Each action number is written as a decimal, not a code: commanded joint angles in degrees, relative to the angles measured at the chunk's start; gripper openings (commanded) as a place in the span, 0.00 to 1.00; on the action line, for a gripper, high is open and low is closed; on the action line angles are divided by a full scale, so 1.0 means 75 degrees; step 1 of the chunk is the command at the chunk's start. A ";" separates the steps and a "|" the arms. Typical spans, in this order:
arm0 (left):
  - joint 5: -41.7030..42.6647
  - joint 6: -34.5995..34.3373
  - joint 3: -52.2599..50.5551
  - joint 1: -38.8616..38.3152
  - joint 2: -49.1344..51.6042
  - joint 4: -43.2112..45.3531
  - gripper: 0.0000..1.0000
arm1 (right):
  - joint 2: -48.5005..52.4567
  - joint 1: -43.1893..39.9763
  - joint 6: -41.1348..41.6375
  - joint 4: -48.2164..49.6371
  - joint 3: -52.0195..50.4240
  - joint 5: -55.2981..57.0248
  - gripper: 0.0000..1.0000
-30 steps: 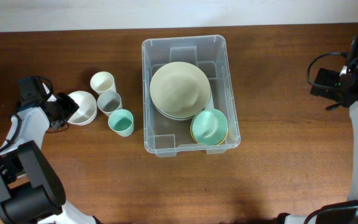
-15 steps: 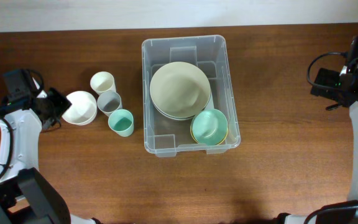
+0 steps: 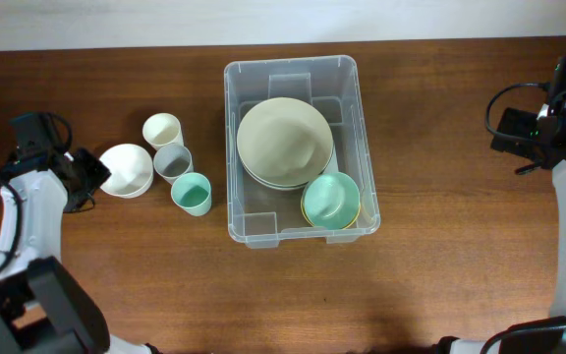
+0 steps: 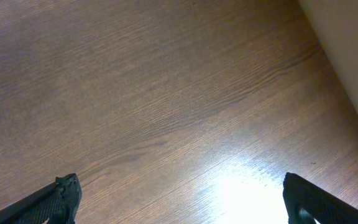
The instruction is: Pack container
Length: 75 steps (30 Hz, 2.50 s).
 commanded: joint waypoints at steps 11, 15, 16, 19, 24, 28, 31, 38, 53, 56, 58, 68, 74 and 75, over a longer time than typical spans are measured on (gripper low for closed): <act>0.0093 0.0015 0.0009 0.0026 0.0962 0.0656 0.46 | 0.0023 -0.0020 0.0012 0.0006 0.0032 0.0090 0.99; 0.0093 0.0017 0.0009 0.0026 0.0976 0.0705 0.47 | 0.0023 -0.0020 0.0012 0.0006 0.0032 0.0090 0.99; 0.0093 0.0017 0.0009 0.0026 0.0976 0.0708 0.47 | 0.0023 -0.0020 0.0012 0.0006 0.0032 0.0090 0.99; 0.0093 0.0015 0.0009 0.0026 0.0976 0.0711 0.47 | 0.0023 -0.0020 0.0012 0.0006 0.0032 0.0090 0.99; 0.0093 0.0017 0.0009 0.0026 0.0976 0.0708 0.47 | 0.0023 -0.0020 0.0012 0.0006 0.0032 0.0090 0.99; 0.0093 0.0017 0.0009 0.0026 0.0994 0.0708 0.47 | 0.0023 -0.0020 0.0012 0.0006 0.0032 0.0090 0.99; 0.0093 0.0015 0.0009 0.0026 0.1099 0.0711 0.47 | 0.0023 -0.0020 0.0012 0.0006 0.0032 0.0090 0.99; 0.0122 0.0015 0.0009 0.0026 0.1533 0.0799 0.47 | 0.0023 -0.0020 0.0012 0.0006 0.0032 0.0090 0.99; 0.0122 0.0017 -0.0012 0.0012 0.1574 0.1052 0.30 | 0.0023 -0.0020 0.0012 0.0006 0.0032 0.0090 0.99; 0.0119 0.0015 -0.0012 0.0029 0.1574 0.1055 0.25 | 0.0023 -0.0020 0.0012 0.0006 0.0032 0.0090 0.99; 0.0119 0.0015 -0.0012 0.0044 0.1565 0.1049 0.14 | 0.0023 -0.0020 0.0012 0.0006 0.0032 0.0090 0.99; 0.0122 0.0015 -0.0009 0.0041 0.1518 0.0871 0.00 | 0.0023 -0.0020 0.0012 0.0006 0.0032 0.0090 0.99; 0.0087 0.0017 0.0140 0.0050 0.0629 0.0764 0.00 | 0.0023 -0.0020 0.0012 0.0006 0.0032 0.0090 0.99; 0.0087 0.0017 0.0181 0.0047 0.0318 0.0731 0.00 | 0.0023 -0.0020 0.0012 0.0006 0.0032 0.0090 0.99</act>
